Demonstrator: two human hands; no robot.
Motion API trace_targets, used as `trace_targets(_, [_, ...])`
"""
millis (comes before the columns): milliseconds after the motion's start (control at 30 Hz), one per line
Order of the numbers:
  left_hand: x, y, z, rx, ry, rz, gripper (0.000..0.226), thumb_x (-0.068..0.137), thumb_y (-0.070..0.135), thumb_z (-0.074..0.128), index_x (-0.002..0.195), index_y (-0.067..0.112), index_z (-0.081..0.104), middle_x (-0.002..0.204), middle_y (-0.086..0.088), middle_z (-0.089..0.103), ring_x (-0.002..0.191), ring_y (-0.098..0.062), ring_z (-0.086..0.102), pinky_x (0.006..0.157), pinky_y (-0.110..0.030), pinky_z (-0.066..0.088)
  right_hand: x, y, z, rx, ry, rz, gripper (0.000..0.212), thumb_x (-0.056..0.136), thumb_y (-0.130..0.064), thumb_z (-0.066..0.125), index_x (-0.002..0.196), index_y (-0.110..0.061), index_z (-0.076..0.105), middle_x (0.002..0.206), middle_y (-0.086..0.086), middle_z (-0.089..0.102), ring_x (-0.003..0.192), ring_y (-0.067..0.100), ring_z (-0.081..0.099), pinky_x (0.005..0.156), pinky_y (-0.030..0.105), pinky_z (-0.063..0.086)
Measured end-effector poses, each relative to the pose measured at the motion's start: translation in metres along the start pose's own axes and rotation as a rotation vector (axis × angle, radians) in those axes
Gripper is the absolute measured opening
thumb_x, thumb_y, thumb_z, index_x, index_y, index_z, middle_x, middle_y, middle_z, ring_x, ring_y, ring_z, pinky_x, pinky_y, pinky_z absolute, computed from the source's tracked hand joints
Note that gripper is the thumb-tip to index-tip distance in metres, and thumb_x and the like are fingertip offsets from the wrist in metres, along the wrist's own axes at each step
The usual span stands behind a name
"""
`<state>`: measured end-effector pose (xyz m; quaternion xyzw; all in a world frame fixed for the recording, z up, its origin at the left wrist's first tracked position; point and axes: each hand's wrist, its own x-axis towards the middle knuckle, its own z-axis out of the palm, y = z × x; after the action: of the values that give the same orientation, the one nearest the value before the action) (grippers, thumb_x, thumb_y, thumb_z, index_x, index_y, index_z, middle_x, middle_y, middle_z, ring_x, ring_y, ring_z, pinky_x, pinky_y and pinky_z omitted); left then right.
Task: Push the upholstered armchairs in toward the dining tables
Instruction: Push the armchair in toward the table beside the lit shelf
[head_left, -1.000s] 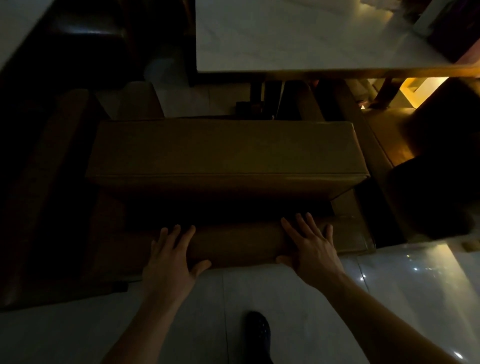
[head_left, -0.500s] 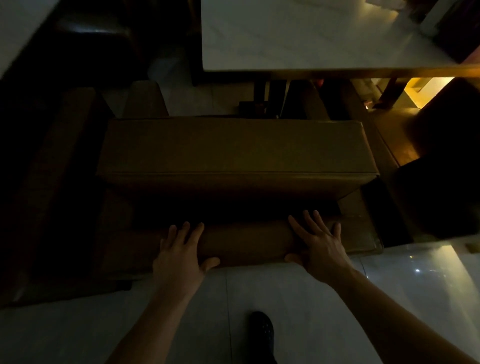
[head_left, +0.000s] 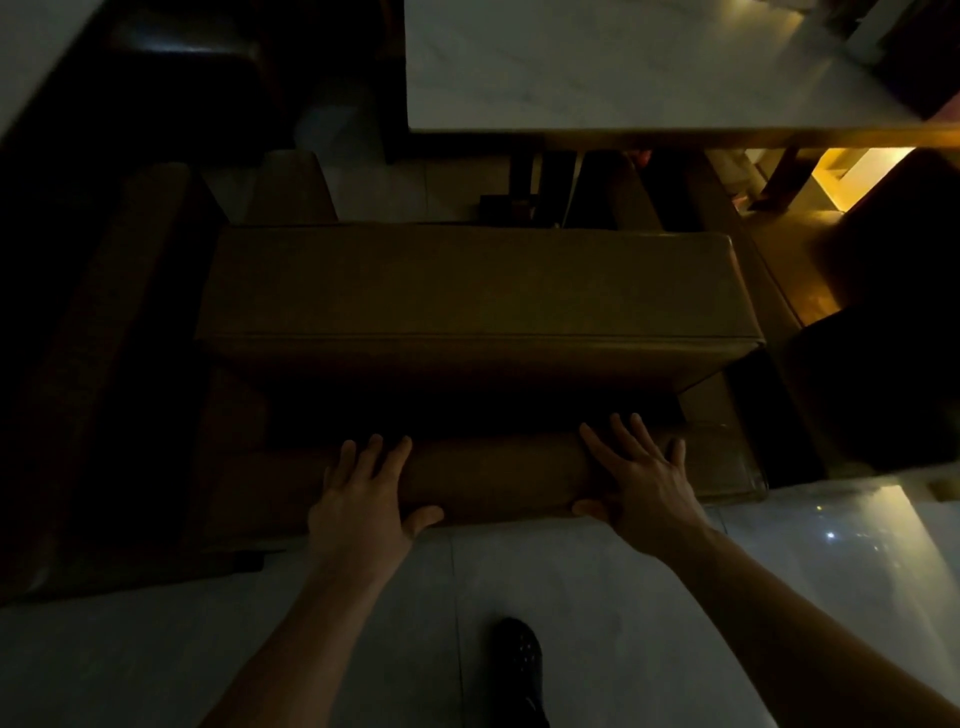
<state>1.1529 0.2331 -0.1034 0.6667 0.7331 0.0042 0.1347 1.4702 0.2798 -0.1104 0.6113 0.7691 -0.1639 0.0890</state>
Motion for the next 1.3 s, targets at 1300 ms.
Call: trace_targets(1300, [-0.01, 0.008, 0.005, 0.013, -0.059, -0.042, 0.091, 0.079, 0.075, 0.057, 0.154, 0.037, 0.022, 0.162, -0.002, 0.024, 0.149, -0.033, 0.014, 0.109, -0.053, 0.034, -0.008, 0.005, 0.005, 0.019, -0.009, 0.008, 0.098, 0.084, -0.072, 0.052, 0.155, -0.043, -0.008, 0.166, 0.004, -0.01, 0.15, 0.028, -0.019, 0.115, 0.07, -0.004])
